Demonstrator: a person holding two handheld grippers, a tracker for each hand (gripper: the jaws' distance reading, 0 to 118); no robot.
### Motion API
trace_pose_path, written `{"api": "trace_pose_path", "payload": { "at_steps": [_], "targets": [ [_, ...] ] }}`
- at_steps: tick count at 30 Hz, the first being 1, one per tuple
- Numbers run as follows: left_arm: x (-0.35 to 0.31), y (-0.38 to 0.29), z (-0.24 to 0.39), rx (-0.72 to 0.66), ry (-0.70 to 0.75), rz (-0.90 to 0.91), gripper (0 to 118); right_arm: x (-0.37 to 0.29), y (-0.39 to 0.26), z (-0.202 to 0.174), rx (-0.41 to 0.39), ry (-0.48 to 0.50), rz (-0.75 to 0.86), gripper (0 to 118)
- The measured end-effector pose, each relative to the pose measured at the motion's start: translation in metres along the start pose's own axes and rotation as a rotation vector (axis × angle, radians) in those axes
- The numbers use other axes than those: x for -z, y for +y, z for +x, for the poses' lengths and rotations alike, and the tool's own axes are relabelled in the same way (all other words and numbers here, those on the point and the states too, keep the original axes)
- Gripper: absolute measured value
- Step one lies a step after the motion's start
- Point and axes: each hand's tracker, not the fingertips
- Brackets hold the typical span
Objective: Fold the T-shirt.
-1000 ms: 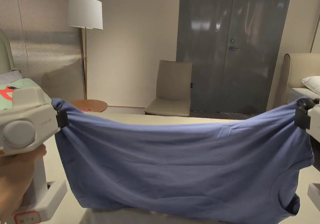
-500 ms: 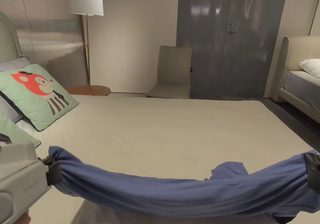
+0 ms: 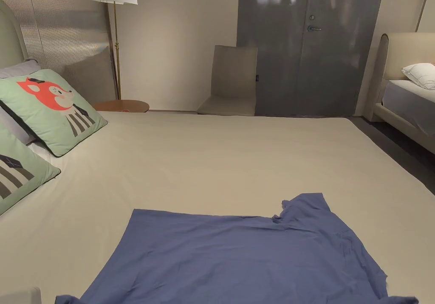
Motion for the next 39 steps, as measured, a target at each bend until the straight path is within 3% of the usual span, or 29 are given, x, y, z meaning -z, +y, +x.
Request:
{"api": "trace_pose_path", "payload": {
  "at_steps": [8, 18, 19, 20, 21, 22, 23, 24, 25, 31, 35, 37, 38, 39],
  "targets": [
    [0.035, -0.025, -0.016, -0.004, 0.01, -0.141, 2, 0.032, -0.051, 0.009, 0.041, -0.037, -0.214, 2],
    [0.05, -0.035, -0.022, -0.013, 0.017, -0.193, 2, 0.048, -0.07, 0.016, 0.074, -0.035, -0.27, 3],
    [0.047, -0.034, -0.021, -0.012, 0.013, -0.186, 11, 0.047, -0.069, 0.016, 0.073, -0.034, -0.266, 3],
    [0.043, -0.034, -0.02, -0.01, 0.008, -0.165, 31, 0.045, -0.068, 0.017, 0.076, -0.025, -0.256, 6],
    [0.037, -0.032, -0.018, 0.0, 0.015, -0.131, 65, 0.04, -0.066, 0.017, 0.083, -0.011, -0.23, 28],
    [0.03, -0.029, -0.017, 0.006, 0.021, -0.094, 84, 0.034, -0.063, 0.017, 0.09, -0.007, -0.192, 58],
    [0.021, -0.026, -0.016, 0.003, -0.001, -0.051, 93, 0.028, -0.059, 0.016, 0.089, -0.007, -0.149, 85],
    [0.011, -0.022, -0.015, -0.007, -0.04, 0.006, 93, 0.02, -0.053, 0.016, 0.096, -0.005, -0.095, 104],
    [0.0, -0.015, -0.012, -0.019, -0.06, 0.058, 93, 0.011, -0.045, 0.015, 0.109, -0.011, -0.035, 105],
    [-0.046, 0.015, 0.015, -0.014, -0.105, 0.312, 90, -0.025, 0.0, -0.004, 0.16, -0.077, 0.263, 103],
    [-0.065, 0.02, 0.037, 0.085, -0.099, 0.4, 69, -0.037, 0.013, -0.021, 0.15, -0.109, 0.382, 77],
    [-0.066, 0.021, 0.044, 0.12, -0.06, 0.418, 17, -0.036, 0.015, -0.028, 0.151, -0.12, 0.387, 28],
    [-0.067, 0.019, 0.045, 0.101, -0.072, 0.416, 0, -0.035, 0.016, -0.029, 0.156, -0.123, 0.393, 10],
    [-0.067, 0.019, 0.044, 0.095, -0.084, 0.411, 0, -0.034, 0.016, -0.031, 0.164, -0.128, 0.398, 1]
  ]
}}
